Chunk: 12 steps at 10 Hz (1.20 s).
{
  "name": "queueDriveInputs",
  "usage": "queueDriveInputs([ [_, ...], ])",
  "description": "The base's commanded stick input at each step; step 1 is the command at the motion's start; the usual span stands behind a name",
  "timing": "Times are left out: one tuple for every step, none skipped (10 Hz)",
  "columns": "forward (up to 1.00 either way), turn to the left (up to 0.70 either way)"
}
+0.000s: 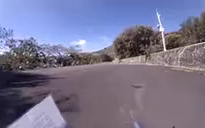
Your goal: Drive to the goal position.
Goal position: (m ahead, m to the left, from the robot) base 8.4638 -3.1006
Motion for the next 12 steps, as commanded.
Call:
queueDriveInputs([
  [0.50, -0.50],
  [0.50, -0.50],
  [0.50, -0.50],
  [0.50, -0.50],
  [0.50, -0.50],
  [0.50, 0.00],
  [0.50, 0.00],
  [0.50, 0.00],
  [0.50, 0.00],
  [0.50, -0.48],
  [0.50, -0.50],
  [0.50, -0.50],
])
